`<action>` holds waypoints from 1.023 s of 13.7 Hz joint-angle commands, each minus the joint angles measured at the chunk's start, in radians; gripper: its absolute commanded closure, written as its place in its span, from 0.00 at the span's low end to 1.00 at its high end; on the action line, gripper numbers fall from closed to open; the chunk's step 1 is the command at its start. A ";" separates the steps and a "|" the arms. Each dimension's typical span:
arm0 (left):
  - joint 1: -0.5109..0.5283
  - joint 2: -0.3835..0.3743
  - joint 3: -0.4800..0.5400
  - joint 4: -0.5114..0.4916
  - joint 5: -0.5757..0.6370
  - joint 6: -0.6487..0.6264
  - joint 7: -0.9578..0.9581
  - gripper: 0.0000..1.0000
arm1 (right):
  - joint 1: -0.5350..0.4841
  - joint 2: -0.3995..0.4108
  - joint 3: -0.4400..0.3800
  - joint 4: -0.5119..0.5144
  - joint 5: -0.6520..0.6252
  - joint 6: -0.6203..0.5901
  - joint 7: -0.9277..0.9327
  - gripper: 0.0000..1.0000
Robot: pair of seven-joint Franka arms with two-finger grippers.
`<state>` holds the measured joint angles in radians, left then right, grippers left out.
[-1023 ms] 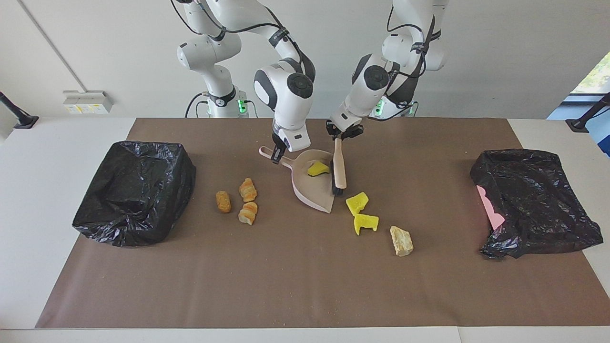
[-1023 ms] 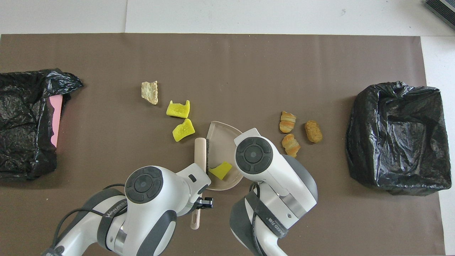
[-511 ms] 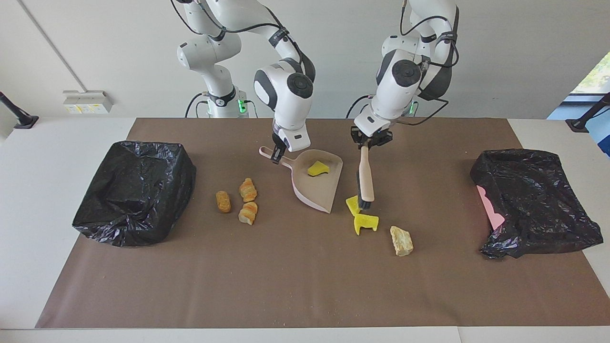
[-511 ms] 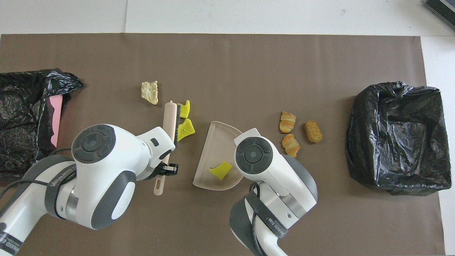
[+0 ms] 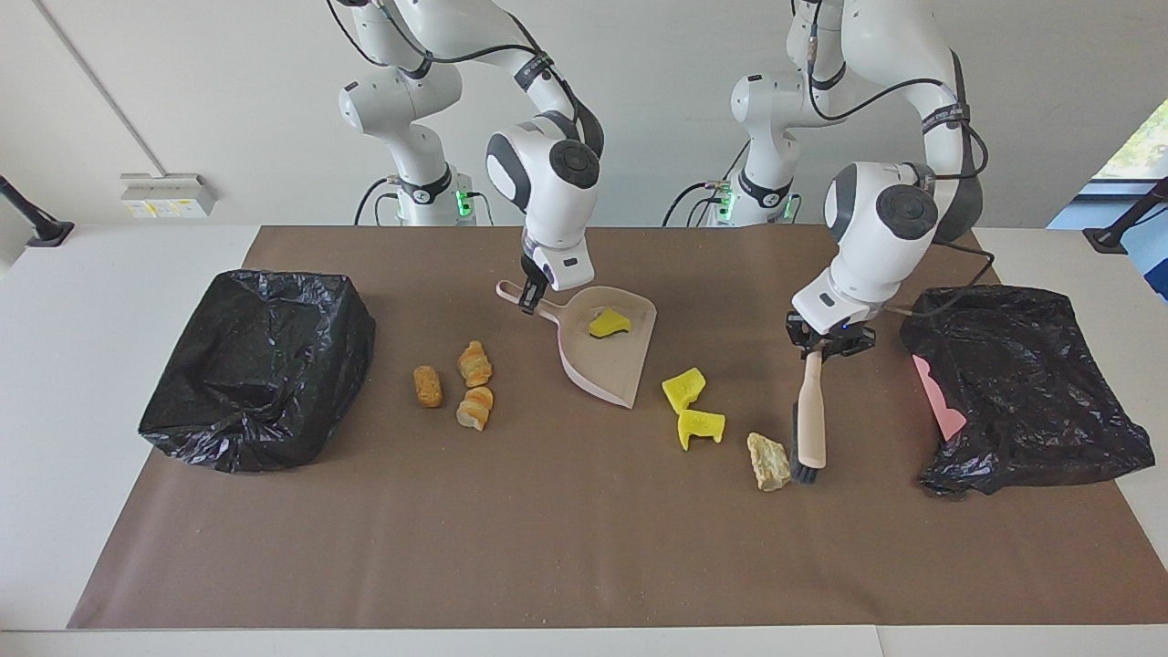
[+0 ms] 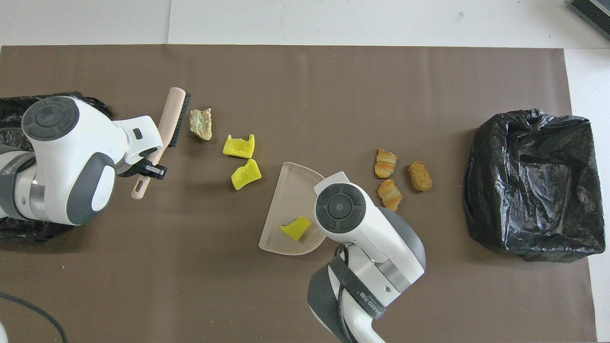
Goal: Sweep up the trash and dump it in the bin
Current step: 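Sweep the pale piece and remaining sponges into the dustpan with the brush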
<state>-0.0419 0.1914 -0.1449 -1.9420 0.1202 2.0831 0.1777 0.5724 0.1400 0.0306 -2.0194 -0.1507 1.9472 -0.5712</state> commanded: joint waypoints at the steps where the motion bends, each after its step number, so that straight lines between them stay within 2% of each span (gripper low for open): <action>1: 0.031 0.109 -0.015 0.119 0.113 0.000 0.080 1.00 | 0.001 0.003 0.003 -0.012 -0.024 0.021 0.039 1.00; 3: 0.034 0.144 -0.016 0.185 0.173 -0.003 0.170 1.00 | 0.001 0.003 0.003 -0.013 -0.024 0.031 0.044 1.00; 10: 0.022 0.141 -0.031 0.141 0.170 -0.040 0.186 1.00 | 0.001 0.000 0.003 -0.027 -0.023 0.052 0.045 1.00; 14: -0.018 0.106 -0.036 0.101 0.116 -0.144 0.201 1.00 | 0.001 0.000 0.003 -0.027 -0.023 0.052 0.045 1.00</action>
<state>-0.0328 0.3410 -0.1891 -1.7977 0.2637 1.9723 0.3594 0.5724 0.1406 0.0306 -2.0304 -0.1507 1.9723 -0.5647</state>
